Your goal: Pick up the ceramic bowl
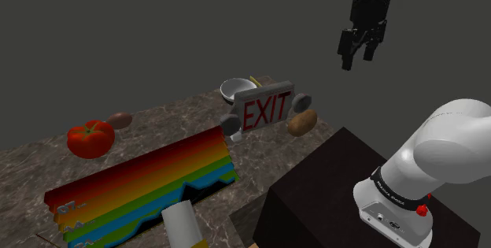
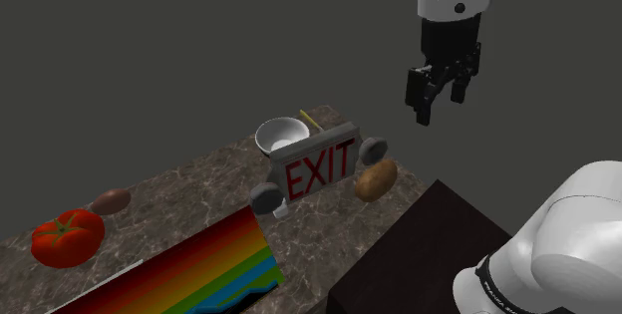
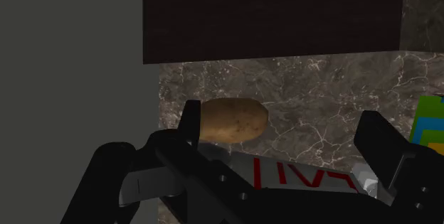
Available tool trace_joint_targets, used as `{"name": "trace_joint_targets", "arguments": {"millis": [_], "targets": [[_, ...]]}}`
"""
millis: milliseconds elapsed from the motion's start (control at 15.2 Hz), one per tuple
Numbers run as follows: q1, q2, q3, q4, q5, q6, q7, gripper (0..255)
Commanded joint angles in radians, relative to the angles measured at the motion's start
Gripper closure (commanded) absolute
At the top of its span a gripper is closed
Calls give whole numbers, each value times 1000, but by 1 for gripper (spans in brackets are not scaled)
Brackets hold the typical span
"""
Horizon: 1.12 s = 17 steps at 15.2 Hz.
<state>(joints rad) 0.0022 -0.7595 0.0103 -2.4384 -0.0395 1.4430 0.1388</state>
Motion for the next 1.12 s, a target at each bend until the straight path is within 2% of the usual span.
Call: {"name": "trace_joint_targets", "arguments": {"millis": [0,528,1056], "targets": [[0,0,0,0,0,0,0,0],[20,243,26,8,23,275,23,0],[35,526,52,106,30,500,43,0]]}}
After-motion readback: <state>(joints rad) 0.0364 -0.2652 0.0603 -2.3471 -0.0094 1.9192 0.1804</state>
